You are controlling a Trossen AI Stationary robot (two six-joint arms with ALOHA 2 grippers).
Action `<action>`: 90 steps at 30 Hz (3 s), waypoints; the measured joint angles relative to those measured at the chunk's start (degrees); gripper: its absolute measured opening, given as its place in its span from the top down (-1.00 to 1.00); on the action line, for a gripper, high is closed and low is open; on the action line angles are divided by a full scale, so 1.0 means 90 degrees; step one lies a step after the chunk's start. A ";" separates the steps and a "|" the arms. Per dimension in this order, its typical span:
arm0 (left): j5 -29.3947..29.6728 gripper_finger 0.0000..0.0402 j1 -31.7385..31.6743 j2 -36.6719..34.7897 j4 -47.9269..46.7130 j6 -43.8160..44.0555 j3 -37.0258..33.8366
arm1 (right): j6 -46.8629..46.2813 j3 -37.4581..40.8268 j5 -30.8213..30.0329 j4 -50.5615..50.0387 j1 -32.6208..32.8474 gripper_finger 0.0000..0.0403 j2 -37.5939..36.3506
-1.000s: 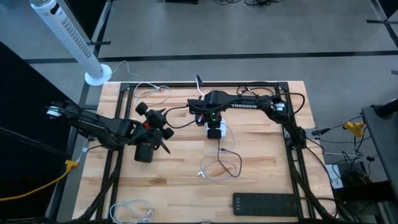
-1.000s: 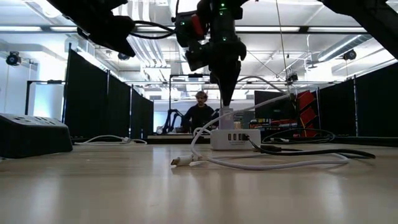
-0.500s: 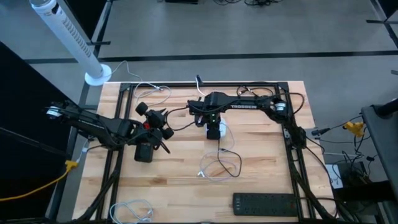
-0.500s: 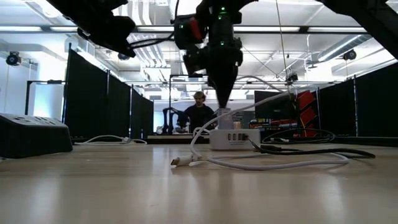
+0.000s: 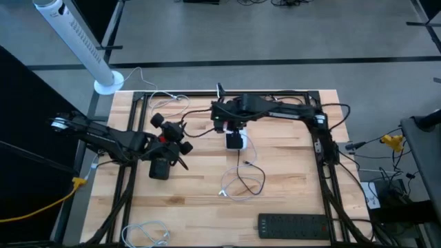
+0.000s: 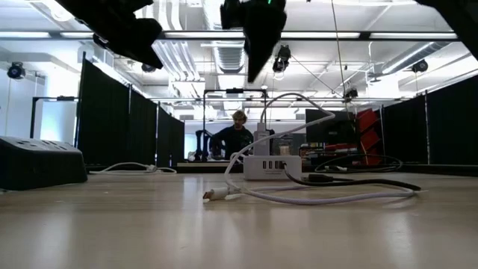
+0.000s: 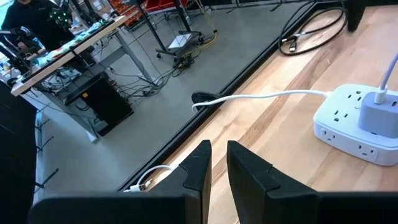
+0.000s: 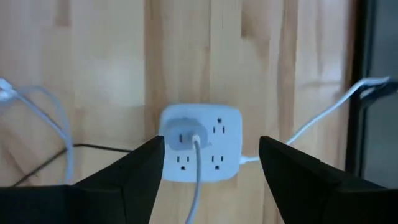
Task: Insert USB
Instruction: Insert the white charger cable into the bottom black outlet extension
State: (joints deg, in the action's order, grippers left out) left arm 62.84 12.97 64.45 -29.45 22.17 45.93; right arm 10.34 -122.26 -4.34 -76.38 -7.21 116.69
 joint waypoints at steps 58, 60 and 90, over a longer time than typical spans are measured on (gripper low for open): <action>-0.4285 -0.03 -0.5464 0.3514 0.1205 -0.3226 0.1778 | -0.0969 1.1953 -0.1167 1.2015 0.3772 0.79 -0.5419; -0.4278 -0.08 -0.5629 0.3945 0.1002 -0.3342 0.1946 | -0.1185 1.1953 -0.1268 1.1624 0.3819 0.80 -0.5419; -0.5388 0.92 -0.5933 0.5506 -0.2073 -0.2399 0.3398 | -0.1749 1.1526 -0.1355 1.0161 0.3909 0.77 -0.5902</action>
State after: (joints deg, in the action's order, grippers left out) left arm 14.35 -40.44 114.00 -48.11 0.58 76.51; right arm -5.41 -18.52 -16.54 15.08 27.97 63.58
